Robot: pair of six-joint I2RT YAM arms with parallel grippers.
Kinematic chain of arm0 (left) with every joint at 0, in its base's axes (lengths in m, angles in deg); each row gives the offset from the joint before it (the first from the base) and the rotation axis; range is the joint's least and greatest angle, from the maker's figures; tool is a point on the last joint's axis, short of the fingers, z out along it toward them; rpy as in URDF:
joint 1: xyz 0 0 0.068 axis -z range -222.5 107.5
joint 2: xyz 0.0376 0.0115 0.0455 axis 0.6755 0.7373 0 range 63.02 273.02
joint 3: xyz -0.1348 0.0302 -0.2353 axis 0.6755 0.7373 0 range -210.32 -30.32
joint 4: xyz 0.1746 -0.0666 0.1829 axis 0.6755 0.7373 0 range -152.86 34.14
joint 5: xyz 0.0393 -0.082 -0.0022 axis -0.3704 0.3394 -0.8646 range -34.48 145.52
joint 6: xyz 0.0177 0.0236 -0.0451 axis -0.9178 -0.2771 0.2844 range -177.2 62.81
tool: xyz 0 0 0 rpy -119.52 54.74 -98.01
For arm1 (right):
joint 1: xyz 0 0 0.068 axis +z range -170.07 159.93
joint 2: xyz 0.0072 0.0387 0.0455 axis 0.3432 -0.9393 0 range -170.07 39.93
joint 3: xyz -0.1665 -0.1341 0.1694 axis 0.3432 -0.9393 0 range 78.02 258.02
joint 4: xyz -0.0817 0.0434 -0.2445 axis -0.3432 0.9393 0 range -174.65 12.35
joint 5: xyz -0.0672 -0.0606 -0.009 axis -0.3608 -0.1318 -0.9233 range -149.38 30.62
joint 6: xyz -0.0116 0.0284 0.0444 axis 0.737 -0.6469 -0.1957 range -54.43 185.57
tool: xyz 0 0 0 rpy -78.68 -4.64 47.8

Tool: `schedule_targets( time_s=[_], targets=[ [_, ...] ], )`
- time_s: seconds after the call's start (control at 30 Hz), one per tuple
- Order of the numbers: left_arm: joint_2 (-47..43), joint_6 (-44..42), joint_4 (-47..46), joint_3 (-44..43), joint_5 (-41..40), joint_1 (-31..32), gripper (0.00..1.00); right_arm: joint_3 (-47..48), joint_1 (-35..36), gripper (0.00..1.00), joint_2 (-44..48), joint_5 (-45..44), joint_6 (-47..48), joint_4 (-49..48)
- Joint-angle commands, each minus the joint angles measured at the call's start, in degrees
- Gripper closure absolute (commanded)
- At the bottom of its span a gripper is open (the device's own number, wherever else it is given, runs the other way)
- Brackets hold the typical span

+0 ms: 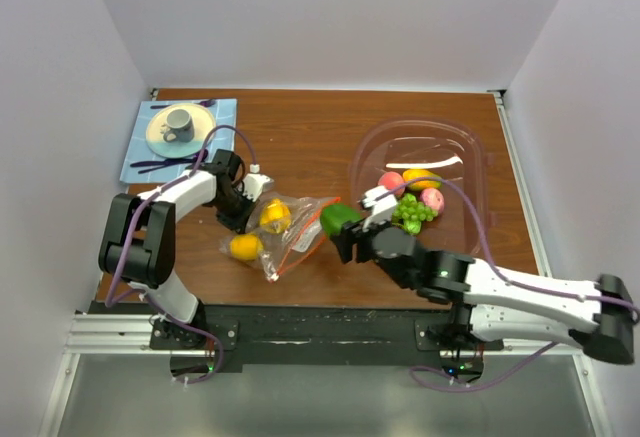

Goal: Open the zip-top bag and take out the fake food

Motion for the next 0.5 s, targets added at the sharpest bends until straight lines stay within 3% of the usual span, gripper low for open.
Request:
schedule_targets(
  time_s=[0.0, 0.07, 0.23, 0.27, 0.33, 0.37, 0.4, 0.47],
  targets=[
    [1.53, 0.48, -2.14, 1.37, -2.53, -0.61, 1.0, 0.74, -1.89, 0.81, 6.57, -1.7, 1.0, 10.05],
    [1.35, 0.48, -2.14, 1.37, -2.35, -0.61, 1.0, 2.05, -1.89, 0.81, 7.37, -5.46, -1.96, 14.69],
    [0.56, 0.39, -1.71, 1.54, -2.18, -0.61, 1.0, 3.02, -2.67, 0.77, 8.17, -29.19, -10.07, 23.49],
    [0.39, 0.39, -1.36, 1.54, -2.18, -0.61, 1.0, 3.63, -4.33, 0.58, 7.2, -30.61, -12.08, 24.81],
    [0.03, 0.21, -1.0, 1.28, -2.18, -0.61, 1.0, 6.43, -7.32, 0.35, 4.22, -32.02, -14.72, 29.72],
    [-0.23, 0.3, -0.57, 1.11, -2.18, -0.61, 1.0, 7.67, -10.99, 0.06, 0.64, -31.68, -16.56, 31.23],
    [-0.75, 0.13, -0.39, 0.84, -2.26, -0.61, 1.0, 8.81, -13.03, 0.01, -1.66, -30.81, -17.19, 32.72],
    [-1.28, 0.12, 0.31, 0.4, -2.09, -0.61, 1.0, 13.55, -16.55, 0.01, -7.62, -28.78, -19.03, 37.38]
  ],
)
